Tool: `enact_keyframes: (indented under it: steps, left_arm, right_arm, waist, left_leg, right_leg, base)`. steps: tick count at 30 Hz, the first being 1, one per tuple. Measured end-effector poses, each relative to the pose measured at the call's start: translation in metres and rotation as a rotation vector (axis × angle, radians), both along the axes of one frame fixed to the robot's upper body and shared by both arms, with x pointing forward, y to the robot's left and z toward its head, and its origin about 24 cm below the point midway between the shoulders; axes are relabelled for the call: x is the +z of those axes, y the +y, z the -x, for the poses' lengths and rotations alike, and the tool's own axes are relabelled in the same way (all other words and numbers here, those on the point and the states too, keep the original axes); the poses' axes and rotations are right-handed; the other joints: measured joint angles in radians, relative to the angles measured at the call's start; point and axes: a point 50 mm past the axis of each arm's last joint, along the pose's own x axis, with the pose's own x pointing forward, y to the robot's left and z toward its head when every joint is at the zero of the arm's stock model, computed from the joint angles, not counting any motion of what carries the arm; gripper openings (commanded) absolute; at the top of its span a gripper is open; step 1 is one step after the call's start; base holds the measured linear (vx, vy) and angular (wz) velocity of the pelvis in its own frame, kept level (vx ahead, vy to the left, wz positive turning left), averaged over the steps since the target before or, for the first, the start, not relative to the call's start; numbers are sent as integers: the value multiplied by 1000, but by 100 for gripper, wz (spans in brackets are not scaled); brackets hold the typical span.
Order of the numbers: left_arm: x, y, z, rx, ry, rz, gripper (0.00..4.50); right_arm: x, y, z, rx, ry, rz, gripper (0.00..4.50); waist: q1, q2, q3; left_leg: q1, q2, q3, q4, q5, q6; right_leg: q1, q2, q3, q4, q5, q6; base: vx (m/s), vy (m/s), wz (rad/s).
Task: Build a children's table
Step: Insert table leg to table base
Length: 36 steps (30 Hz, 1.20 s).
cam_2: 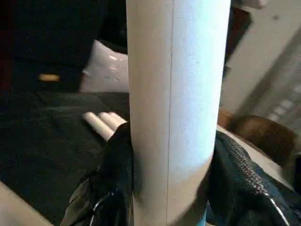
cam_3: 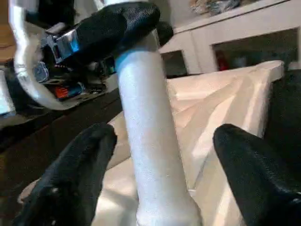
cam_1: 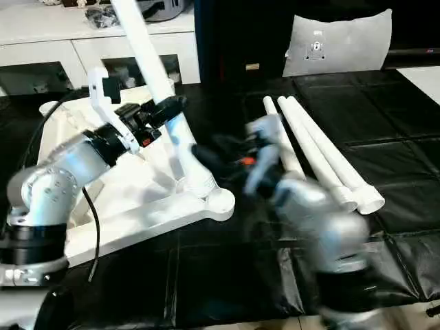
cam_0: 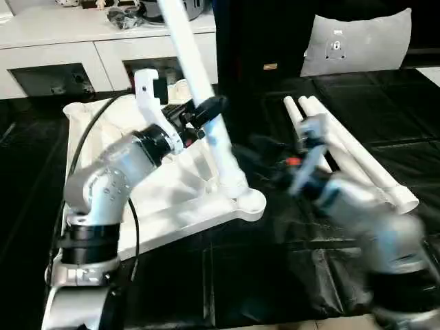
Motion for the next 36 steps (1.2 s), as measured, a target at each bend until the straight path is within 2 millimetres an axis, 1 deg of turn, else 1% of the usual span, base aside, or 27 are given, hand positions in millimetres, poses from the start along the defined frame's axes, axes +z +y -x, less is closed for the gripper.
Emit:
enact_keyframes:
  steps: [4, 9, 12, 14, 18, 24, 29, 36]
  left_arm:
    - [13, -5, 4, -127, -22, 37, 180]
    - [14, -5, 9, -228, -18, 37, 180]
    - [20, -7, 11, -289, -41, 11, 180]
    - [22, -8, 13, -322, -54, 4, 180]
    - [20, -13, 16, -390, -58, -31, 180]
    - [22, -20, 24, -496, -107, -72, 180]
    - [30, -25, 25, -539, -155, -84, 180]
    - [33, -30, 27, -589, -180, -74, 180]
  right_arm:
    - [9, -3, 2, 87, 14, -16, 373]
    - [15, -5, 7, 201, 39, -26, 373]
    - [19, -12, 10, 265, 35, 42, 373]
    - [17, -10, 12, 305, 43, 52, 373]
    - [15, -9, 13, 355, 57, 86, 373]
    - [15, -7, 10, 419, 71, 104, 373]
    - [7, -5, 12, 480, 100, 161, 373]
    - [-1, -5, 12, 508, 110, 197, 373]
  waist:
    - [1, 0, 0]
    - [3, 0, 0]
    - [14, 0, 0]
    - [22, 0, 0]
    - [25, 0, 0]
    - [26, -1, 1]
    - [25, -2, 1]
    - [25, -3, 2]
  left_leg:
    - [0, 0, 0, 0, 0, 0]
    - [0, 0, 0, 0, 0, 1]
    - [0, 0, 0, 1, 1, 1]
    - [1, 0, 0, 1, 1, 1]
    - [0, 0, 1, 1, 1, 1]
    - [0, 0, 1, 2, 1, 2]
    - [0, 0, 1, 3, 2, 3]
    - [0, 0, 1, 5, 2, 3]
  right_leg:
    - [0, 0, 0, 0, 0, 0]
    - [0, 0, 0, 0, 0, 0]
    - [1, 0, 0, 0, 0, 0]
    - [1, 0, 0, 1, 0, 0]
    - [0, 0, 0, 1, 0, 0]
    - [0, 0, 0, 2, 0, 0]
    - [0, -1, 0, 4, 0, 0]
    - [0, -1, 0, 4, 1, -1]
  base:
    - [0, 0, 0]
    - [0, 0, 0]
    - [0, 0, 0]
    - [0, 0, 0]
    - [0, 0, 0]
    - [0, 0, 0]
    - [0, 0, 0]
    - [0, 0, 0]
